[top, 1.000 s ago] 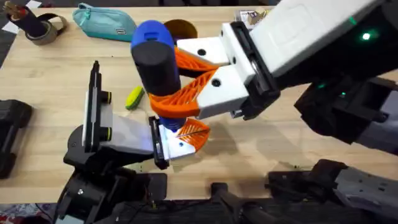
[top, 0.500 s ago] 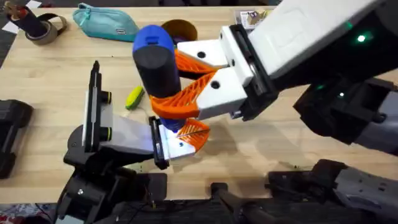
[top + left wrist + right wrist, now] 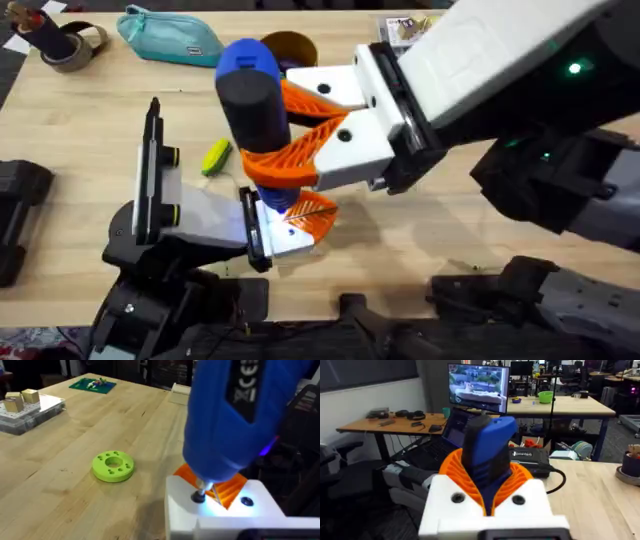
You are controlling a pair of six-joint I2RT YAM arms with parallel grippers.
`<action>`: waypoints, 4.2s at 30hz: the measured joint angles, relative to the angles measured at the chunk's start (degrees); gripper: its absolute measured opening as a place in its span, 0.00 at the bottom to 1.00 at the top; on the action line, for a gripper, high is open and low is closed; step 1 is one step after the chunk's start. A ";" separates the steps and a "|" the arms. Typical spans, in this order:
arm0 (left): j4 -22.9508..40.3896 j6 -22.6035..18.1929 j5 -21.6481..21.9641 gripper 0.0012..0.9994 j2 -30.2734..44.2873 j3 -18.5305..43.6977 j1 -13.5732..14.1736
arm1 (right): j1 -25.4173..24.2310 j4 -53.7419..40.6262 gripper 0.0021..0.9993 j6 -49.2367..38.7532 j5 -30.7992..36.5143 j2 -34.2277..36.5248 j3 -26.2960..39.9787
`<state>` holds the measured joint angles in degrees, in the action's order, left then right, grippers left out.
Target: Pick up the gripper from the table and insert it into the empty holder that is missing its gripper. Then pick up a screw, insert it into the mounting hole, and use the screwdriver to tighten it. Finally, clean up the table by picking up the vegetable and placing it into the bucket.
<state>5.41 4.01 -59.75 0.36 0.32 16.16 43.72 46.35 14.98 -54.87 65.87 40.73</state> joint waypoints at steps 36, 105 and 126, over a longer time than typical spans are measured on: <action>-0.02 -0.33 0.02 0.01 0.00 0.00 0.04 | 0.55 6.05 0.04 4.41 2.14 0.33 -0.77; -0.02 -0.26 0.07 0.01 0.00 0.00 0.04 | -7.93 -51.63 0.04 -28.98 0.92 0.96 25.00; -0.02 -0.26 0.07 0.01 0.00 0.00 0.04 | -7.93 -51.63 0.04 -28.98 0.92 0.96 25.00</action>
<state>5.39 3.75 -59.68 0.36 0.32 16.21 35.79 -5.28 -14.00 -53.95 66.83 65.73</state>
